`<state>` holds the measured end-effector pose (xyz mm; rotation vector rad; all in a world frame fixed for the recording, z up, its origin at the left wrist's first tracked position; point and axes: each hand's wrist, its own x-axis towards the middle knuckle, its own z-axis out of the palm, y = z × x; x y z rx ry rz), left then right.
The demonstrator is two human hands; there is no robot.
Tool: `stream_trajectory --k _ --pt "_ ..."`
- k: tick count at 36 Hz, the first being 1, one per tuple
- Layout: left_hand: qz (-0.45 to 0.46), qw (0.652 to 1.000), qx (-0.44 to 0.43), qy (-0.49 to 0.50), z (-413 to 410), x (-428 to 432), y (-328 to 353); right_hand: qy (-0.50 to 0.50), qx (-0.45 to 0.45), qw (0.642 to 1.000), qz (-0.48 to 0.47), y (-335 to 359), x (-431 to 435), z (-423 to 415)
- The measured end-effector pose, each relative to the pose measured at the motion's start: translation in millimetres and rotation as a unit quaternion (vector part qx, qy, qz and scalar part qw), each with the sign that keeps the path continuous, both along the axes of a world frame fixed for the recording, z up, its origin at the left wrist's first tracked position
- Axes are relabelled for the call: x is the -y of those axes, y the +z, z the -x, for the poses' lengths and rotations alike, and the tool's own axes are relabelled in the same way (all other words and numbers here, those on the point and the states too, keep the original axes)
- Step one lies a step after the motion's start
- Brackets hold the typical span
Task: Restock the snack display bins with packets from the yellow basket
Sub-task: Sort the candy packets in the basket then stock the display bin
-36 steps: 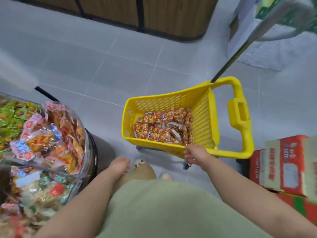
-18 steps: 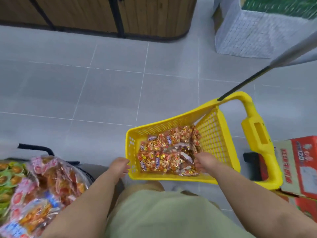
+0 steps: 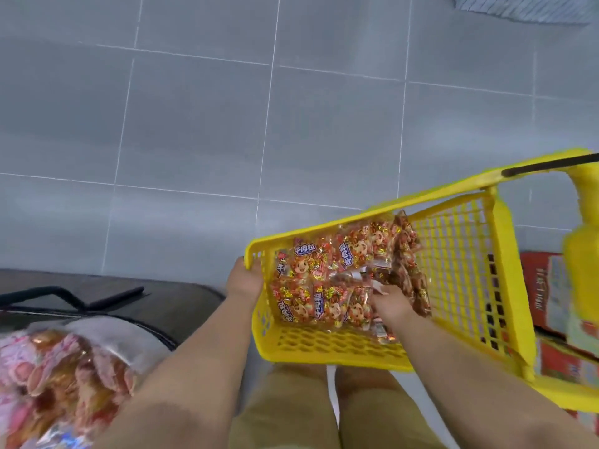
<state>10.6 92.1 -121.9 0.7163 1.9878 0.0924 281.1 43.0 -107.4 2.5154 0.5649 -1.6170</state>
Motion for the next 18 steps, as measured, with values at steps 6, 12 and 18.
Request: stream_trajectory --k 6,12,18 --pt "-0.068 0.995 -0.045 0.057 -5.6 8.1 -22.0 0.042 0.005 0.997 0.069 -37.6 -3.8 -5.5" --pt "-0.077 0.993 -0.056 0.071 -6.1 10.6 -28.3 0.062 0.015 0.995 0.079 -51.3 -4.3 -6.7" --pt "-0.077 0.992 -0.072 0.069 -7.4 10.3 -27.4 0.126 0.004 0.991 0.054 -45.8 -6.0 -4.6"
